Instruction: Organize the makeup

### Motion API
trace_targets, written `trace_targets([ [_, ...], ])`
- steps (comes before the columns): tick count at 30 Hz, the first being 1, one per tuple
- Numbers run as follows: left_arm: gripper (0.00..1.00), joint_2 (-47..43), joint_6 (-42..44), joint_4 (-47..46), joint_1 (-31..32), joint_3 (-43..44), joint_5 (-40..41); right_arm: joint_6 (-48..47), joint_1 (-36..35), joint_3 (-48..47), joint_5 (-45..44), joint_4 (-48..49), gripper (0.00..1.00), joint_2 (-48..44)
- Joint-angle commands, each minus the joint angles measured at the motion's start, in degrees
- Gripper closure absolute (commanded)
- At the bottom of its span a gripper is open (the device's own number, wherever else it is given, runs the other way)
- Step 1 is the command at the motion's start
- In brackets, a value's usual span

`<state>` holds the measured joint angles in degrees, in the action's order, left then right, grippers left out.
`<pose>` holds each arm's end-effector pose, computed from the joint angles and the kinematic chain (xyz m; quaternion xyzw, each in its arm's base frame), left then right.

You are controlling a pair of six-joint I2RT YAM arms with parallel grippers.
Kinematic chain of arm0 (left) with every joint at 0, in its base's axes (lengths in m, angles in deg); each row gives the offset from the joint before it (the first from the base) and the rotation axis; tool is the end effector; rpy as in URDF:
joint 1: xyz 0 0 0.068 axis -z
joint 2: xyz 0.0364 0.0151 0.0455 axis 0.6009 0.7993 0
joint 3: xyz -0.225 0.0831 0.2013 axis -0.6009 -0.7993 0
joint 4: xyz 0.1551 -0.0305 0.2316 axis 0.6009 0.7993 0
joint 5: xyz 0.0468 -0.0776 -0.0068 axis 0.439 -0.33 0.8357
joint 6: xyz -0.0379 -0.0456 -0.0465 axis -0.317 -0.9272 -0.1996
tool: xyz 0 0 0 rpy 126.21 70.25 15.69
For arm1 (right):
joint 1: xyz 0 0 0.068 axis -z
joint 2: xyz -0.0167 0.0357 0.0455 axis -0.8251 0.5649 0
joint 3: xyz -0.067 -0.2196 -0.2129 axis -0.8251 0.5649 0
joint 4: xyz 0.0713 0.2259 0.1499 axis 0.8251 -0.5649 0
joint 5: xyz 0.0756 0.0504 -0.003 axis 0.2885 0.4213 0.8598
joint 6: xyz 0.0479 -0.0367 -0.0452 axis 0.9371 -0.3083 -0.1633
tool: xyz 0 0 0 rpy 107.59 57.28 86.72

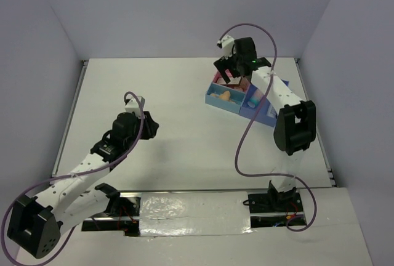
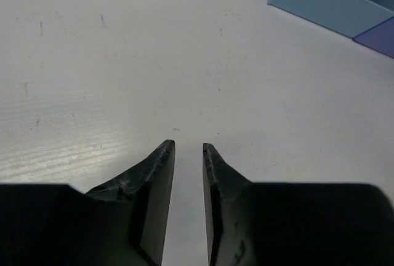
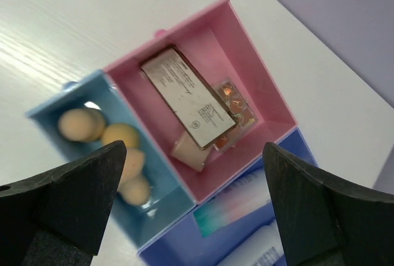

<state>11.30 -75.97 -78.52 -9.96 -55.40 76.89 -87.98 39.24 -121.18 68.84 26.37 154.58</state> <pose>0.2096 -0.0964 0.2667 -0.0500 0.8239 -0.2083 0.5247 0.4872 0.1402 0.3160 -0.3236 0.8372 -0.0609 0.4366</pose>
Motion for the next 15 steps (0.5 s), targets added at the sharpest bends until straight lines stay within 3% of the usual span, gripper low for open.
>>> trace_targets([
  [1,0.66,-2.08,-0.31,-1.26,-1.14,2.24,-1.7,7.88,2.82,0.41,13.03,-3.33,0.01,-12.18],
  [5,0.81,-3.22,-0.31,-3.11,-2.37,2.85,-6.09,9.56,3.18,6.91,18.31,-2.1,0.01,-20.81],
  [7,0.8,-3.75,0.3,-3.98,-2.64,3.38,-8.19,8.86,3.0,9.72,20.68,-2.62,0.01,-25.19],
  [10,0.46,-4.46,1.53,-5.21,-2.9,5.4,-11.98,6.13,3.26,14.29,22.36,-2.28,0.01,-31.62],
  [11,0.24,-4.63,1.7,-5.3,-2.99,5.76,-12.51,5.52,3.79,15.43,22.97,-1.75,0.0,-33.29],
  [14,0.01,-5.6,2.41,-4.78,-2.9,7.78,-13.22,7.96,4.4,20.71,22.99,2.02,0.01,-39.53],
  [15,0.01,-6.03,2.58,-4.52,-2.99,8.22,-13.13,9.28,4.67,22.89,22.63,2.9,0.0,-41.9],
])
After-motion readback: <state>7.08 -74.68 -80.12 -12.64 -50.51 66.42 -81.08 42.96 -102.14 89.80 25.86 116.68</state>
